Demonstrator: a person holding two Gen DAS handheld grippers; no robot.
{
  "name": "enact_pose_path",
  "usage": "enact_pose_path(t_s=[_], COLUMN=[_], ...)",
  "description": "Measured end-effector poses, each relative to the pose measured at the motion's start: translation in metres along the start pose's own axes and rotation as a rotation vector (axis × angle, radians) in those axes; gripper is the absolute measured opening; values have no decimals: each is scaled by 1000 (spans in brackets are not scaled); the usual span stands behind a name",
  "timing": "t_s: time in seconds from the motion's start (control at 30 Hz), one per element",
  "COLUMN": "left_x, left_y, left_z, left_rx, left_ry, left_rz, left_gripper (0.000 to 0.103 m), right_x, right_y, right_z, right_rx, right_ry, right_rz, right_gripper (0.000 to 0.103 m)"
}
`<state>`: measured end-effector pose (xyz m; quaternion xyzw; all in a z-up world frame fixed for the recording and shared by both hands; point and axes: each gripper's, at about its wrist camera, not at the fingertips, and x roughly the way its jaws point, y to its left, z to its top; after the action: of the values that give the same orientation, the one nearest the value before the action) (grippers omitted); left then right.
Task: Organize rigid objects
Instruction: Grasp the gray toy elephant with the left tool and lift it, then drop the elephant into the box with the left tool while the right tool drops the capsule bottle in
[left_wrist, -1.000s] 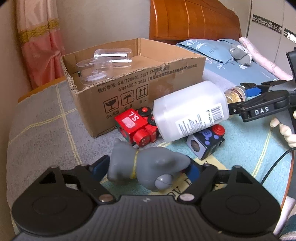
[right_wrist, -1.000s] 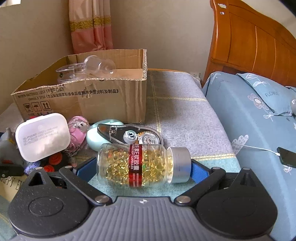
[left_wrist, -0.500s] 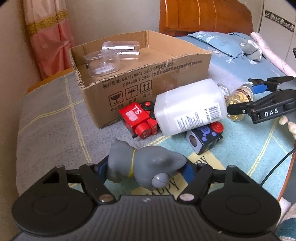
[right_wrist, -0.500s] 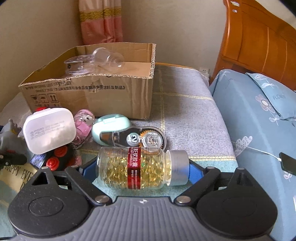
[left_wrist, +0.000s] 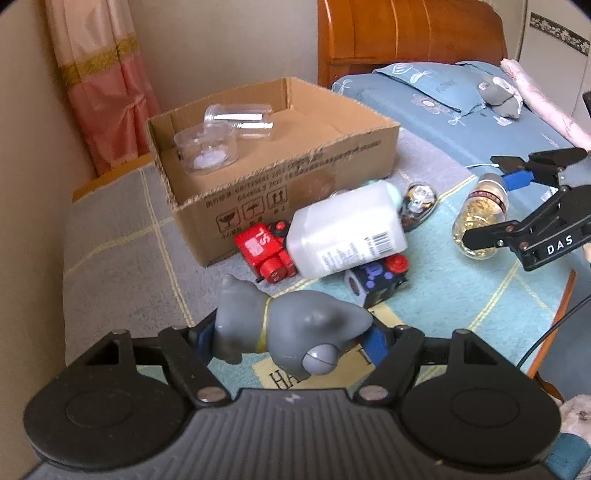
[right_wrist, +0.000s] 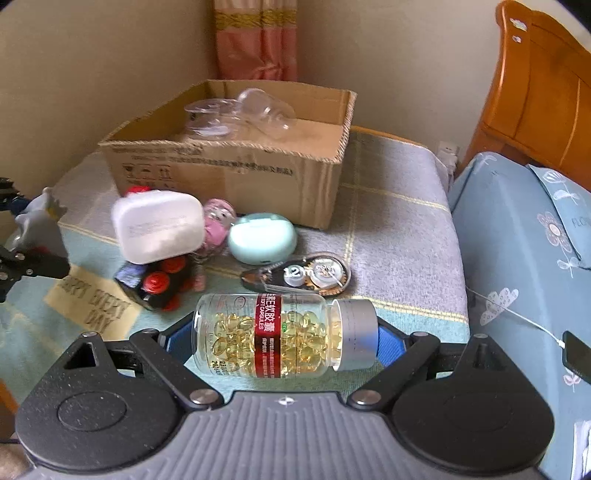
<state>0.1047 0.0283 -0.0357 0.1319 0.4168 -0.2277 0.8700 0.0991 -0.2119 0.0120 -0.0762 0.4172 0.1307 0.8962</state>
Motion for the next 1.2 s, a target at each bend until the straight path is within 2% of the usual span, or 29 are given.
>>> enact_pose_path(t_s=[0.23, 0.47, 0.8, 1.0, 1.07, 1.13, 1.2], left_x=[-16, -19, 7, 34, 41, 47, 48], left_y=[-5, 4, 19, 33, 38, 42, 45], left_z=[20, 59, 117, 131, 131, 130, 127], left_rx=[24, 16, -20, -66, -92, -116, -131], left_ry=[-47, -112, -151, -130, -130, -132, -136], left_rz=[14, 23, 53, 71, 82, 89, 93], left_gripper=[74, 74, 75, 75, 78, 92, 93], right_x=[-21, -36, -32, -28, -26, -25, -22], right_y=[3, 4, 1, -2, -3, -3, -4], right_z=[18, 47, 87, 103, 107, 109, 111], right_rx=[-41, -73, -91, -97, -97, -97, -96], right_ry=[-35, -109, -161, -176, -178, -179, -178], right_rz=[35, 50, 39, 31, 29, 28, 29], right_gripper=[96, 96, 96, 96, 96, 96, 96])
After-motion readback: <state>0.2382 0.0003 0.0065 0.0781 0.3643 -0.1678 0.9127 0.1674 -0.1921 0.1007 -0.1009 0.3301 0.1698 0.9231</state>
